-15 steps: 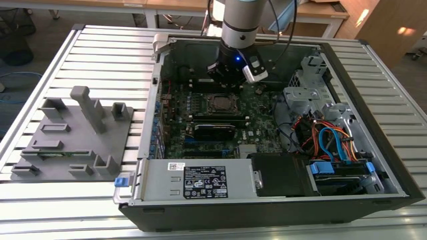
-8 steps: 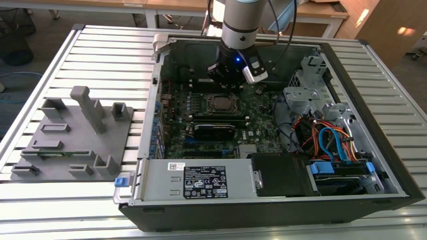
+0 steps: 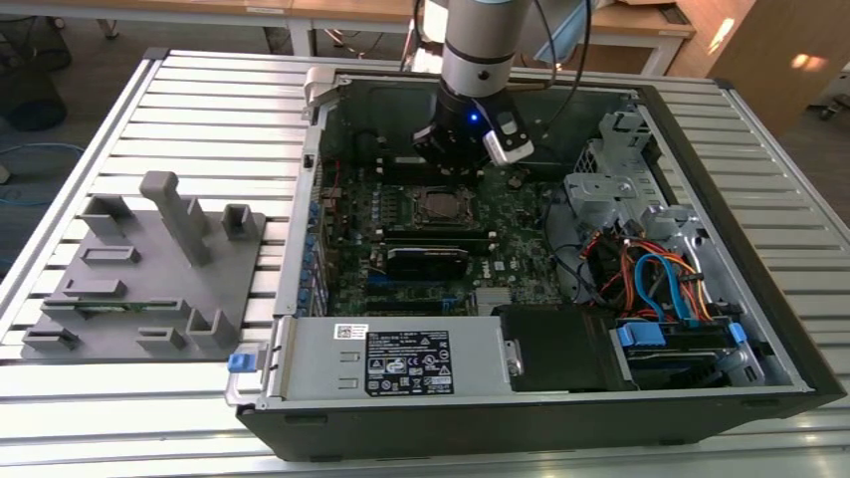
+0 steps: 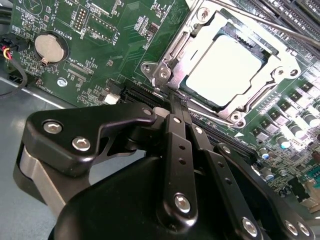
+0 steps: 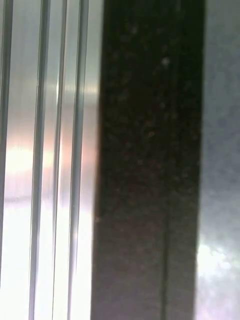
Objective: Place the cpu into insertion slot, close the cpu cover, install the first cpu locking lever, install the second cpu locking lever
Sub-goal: 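Install the first cpu locking lever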
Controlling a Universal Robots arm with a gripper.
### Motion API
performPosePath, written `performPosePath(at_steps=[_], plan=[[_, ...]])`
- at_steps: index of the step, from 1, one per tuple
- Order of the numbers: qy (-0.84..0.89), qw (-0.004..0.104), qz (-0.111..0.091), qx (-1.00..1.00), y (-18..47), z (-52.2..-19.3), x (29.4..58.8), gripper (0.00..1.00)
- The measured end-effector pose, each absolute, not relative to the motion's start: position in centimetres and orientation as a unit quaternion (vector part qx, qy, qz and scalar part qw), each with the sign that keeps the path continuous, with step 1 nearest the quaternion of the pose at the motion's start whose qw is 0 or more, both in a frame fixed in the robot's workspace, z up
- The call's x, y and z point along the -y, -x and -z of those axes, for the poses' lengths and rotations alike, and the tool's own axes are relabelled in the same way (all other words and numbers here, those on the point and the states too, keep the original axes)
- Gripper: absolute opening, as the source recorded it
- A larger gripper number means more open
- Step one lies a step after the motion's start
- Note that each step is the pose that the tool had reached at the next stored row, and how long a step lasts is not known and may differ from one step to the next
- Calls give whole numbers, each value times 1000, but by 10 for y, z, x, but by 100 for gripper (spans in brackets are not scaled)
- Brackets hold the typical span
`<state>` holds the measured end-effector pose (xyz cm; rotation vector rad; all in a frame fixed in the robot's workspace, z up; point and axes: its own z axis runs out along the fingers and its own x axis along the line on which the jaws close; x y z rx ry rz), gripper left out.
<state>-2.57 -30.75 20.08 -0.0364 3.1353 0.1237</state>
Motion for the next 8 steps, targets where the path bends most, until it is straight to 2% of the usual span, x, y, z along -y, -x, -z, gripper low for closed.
performPosePath(at_steps=[8], plan=[[12,1,-37,-999,25,-198,308,10]])
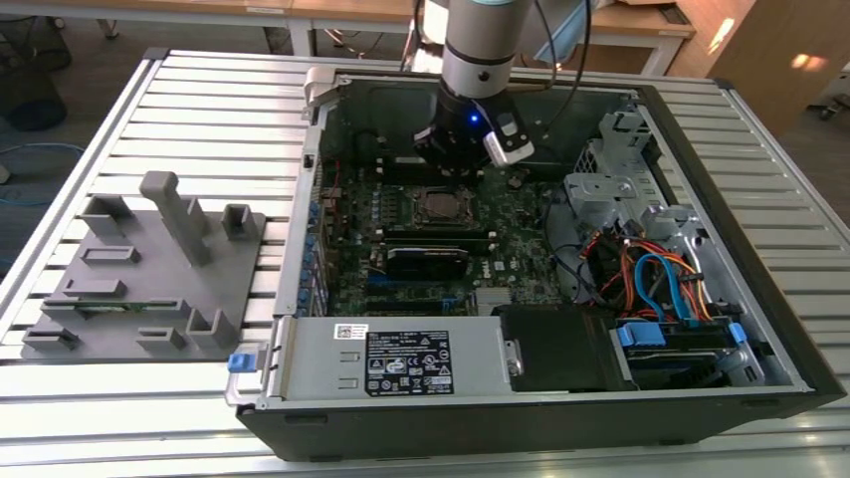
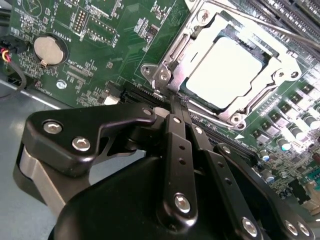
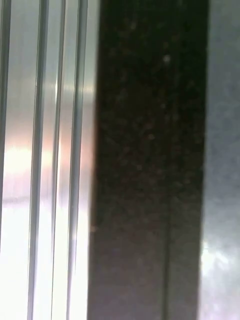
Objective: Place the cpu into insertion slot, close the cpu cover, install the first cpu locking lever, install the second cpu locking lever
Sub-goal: 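Install the first cpu locking lever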
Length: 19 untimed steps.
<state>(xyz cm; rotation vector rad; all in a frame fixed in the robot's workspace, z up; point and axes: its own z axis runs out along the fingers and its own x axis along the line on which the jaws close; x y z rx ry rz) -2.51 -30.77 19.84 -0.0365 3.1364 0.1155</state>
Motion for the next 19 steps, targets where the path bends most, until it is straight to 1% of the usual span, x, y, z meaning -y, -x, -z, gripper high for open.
performPosePath(at_steps=[12,16,19], plan=[[12,2,-35,-999,25,-199,308,10],[12,1,-23,-1000,25,-198,308,10],[12,1,-18,-1000,25,-198,308,10]])
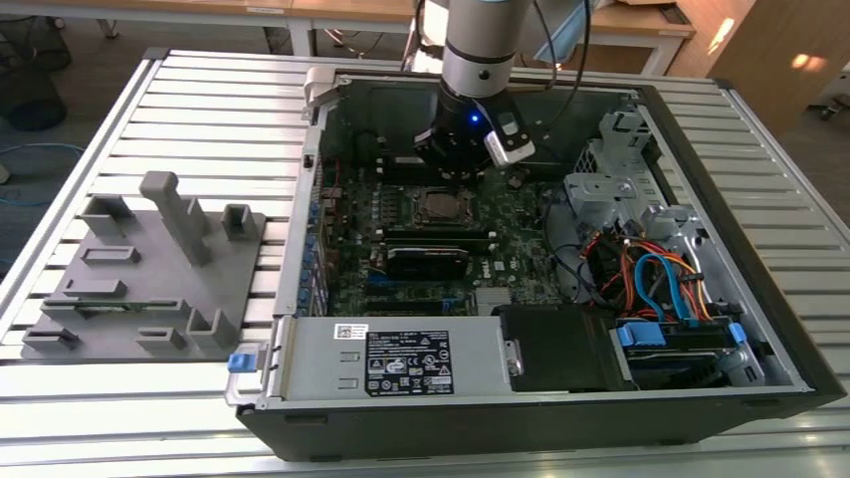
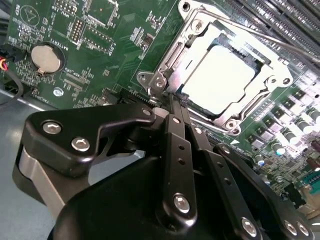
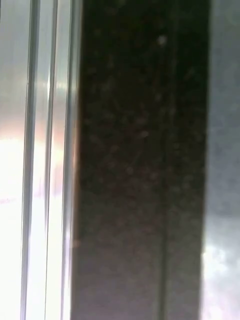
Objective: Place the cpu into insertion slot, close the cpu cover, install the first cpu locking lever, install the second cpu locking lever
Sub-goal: 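Install the first cpu locking lever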
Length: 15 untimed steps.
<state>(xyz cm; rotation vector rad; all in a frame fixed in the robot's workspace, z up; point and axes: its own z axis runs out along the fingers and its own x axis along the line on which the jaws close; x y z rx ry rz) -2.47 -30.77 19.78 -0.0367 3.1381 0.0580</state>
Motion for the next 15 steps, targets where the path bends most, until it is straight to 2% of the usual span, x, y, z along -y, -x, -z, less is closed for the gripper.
performPosePath(at_steps=[15], plan=[[12,2,-29,-999,35,-208,308,10]])
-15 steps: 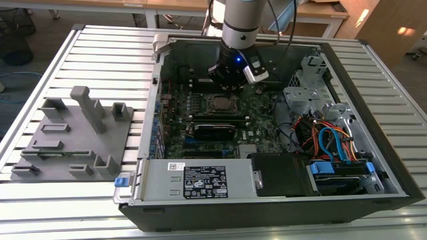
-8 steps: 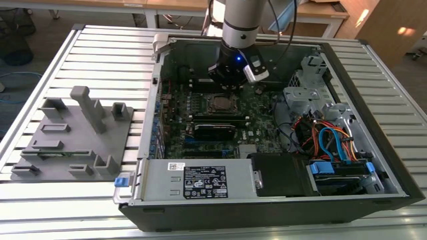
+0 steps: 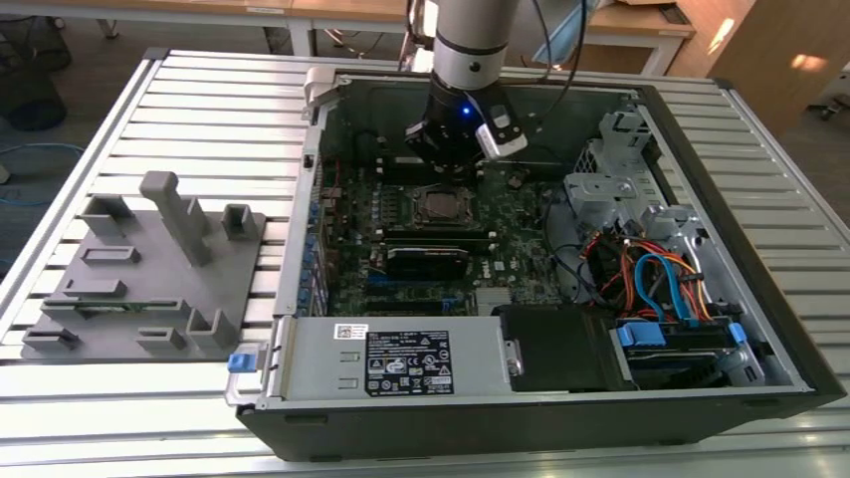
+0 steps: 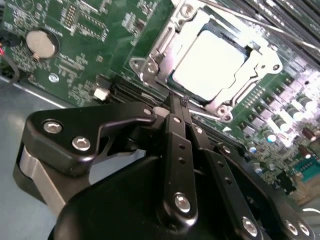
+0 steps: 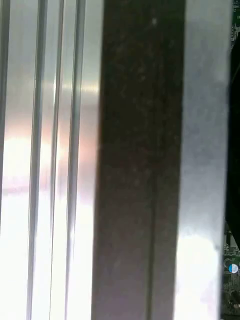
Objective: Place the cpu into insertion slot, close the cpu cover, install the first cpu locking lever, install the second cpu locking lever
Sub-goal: 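Install the first cpu locking lever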
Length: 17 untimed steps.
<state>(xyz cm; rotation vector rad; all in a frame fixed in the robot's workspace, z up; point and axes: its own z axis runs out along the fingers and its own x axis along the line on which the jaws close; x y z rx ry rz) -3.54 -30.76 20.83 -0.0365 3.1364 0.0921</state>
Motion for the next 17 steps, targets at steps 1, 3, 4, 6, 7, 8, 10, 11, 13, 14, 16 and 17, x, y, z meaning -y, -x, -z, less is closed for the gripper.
performPosePath(at_steps=[1,3,4,6,7,8,10,11,13,14,16,17], plan=[[12,2,-30,-999,37,-209,308,10],[12,2,-31,-999,39,-212,308,10],[12,2,-31,-999,40,-214,308,10],[12,2,-32,-999,41,-217,308,10],[12,2,-33,-999,42,-219,308,10],[12,3,-34,-999,43,-221,308,10],[12,3,-35,-999,44,-223,308,10],[12,3,-35,-999,44,-223,308,10],[12,3,-35,-999,45,-223,308,10],[12,3,-35,-999,46,-223,308,10],[12,3,-36,-999,46,-223,308,10],[12,3,-36,-999,46,-223,308,10]])
